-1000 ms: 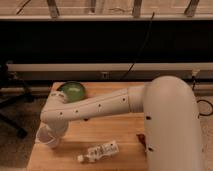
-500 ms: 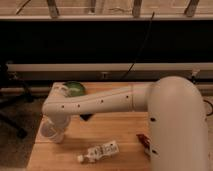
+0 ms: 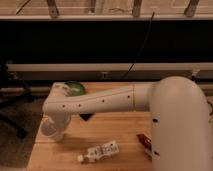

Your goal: Pick up the ceramic cup

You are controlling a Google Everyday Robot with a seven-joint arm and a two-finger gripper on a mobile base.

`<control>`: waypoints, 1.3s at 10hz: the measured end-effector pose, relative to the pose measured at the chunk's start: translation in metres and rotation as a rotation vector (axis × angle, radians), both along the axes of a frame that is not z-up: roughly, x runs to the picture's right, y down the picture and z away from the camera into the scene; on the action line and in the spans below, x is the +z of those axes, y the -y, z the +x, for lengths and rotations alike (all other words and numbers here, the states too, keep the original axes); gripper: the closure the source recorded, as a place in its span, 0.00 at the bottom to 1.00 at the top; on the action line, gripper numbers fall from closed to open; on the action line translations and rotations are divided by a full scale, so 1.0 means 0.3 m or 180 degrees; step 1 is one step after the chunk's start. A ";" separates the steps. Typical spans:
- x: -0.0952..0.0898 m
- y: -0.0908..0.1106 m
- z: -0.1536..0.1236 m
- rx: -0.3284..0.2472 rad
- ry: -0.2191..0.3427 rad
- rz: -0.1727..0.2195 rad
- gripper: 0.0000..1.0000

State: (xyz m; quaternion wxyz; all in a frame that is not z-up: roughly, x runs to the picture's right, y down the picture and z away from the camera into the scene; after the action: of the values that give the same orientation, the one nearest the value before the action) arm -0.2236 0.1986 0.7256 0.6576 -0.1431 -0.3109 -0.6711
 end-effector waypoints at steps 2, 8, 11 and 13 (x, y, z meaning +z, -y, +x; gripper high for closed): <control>-0.004 0.003 0.000 -0.0014 0.0018 0.0037 0.84; 0.001 0.035 0.005 -0.0039 0.0066 0.0134 0.84; 0.006 0.046 0.005 -0.0049 0.0087 0.0170 0.84; 0.008 0.055 0.007 -0.0053 0.0097 0.0198 0.84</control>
State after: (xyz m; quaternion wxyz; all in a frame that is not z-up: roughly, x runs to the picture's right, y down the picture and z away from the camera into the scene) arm -0.2214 0.1821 0.7280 0.6514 -0.1148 -0.2987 -0.6880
